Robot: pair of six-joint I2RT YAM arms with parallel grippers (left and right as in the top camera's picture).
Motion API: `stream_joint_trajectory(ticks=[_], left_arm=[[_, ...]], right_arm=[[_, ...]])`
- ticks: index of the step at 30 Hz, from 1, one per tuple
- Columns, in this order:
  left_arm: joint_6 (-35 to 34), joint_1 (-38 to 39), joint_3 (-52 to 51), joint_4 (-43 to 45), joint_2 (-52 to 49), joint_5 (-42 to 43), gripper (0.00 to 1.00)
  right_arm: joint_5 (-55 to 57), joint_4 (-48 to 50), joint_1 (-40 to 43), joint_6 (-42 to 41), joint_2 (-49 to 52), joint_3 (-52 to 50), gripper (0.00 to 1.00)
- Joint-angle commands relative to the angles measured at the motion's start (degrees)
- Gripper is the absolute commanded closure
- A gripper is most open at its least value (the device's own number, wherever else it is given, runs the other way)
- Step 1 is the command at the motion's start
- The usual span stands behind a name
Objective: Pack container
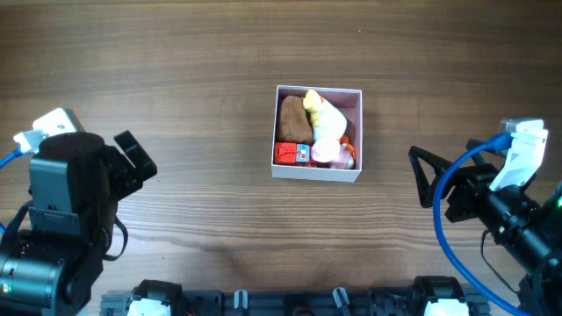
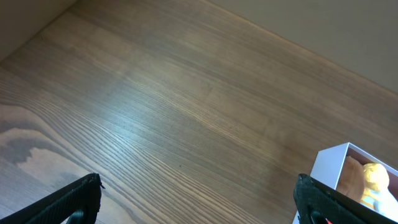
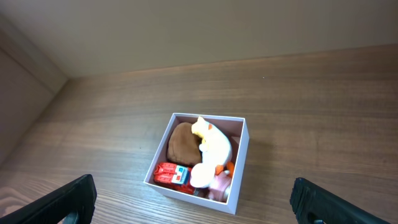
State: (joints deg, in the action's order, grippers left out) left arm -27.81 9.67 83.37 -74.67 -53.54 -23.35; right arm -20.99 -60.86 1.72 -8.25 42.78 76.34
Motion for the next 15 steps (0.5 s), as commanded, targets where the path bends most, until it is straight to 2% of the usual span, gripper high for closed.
stream_joint_trajectory(ticks=[1,3,5,8,11,15], left_arm=[[-1.16,-0.48,0.00,0.00,0.28,-0.72,0.00],[-1.16,-0.48,0.00,0.00,0.31,-0.72,0.00],[-1.16,-0.48,0.00,-0.02,0.28,-0.72,0.00],[-1.14,-0.48,0.00,0.00,0.31,-0.72,0.00],[-1.14,-0.48,0.00,0.00,0.28,-0.70,0.00],[-1.16,-0.48,0.00,0.00,0.28,-0.72,0.00]], right_arm=[[-0.94,-0.20,0.07,0.37,0.11,-0.22,0.00],[-0.87,-3.48,0.07,0.68,0.17,-0.28,0.00],[3.91,-3.93,0.07,0.94,0.22,-0.55,0.00],[11.15,2.29,0.07,1.70,-1.46,-4.98,0.00],[8.94,16.22,0.07,5.40,-11.52,-21.22,0.00],[9.20,25.05,0.07,7.67,-25.77,-39.34,0.00]])
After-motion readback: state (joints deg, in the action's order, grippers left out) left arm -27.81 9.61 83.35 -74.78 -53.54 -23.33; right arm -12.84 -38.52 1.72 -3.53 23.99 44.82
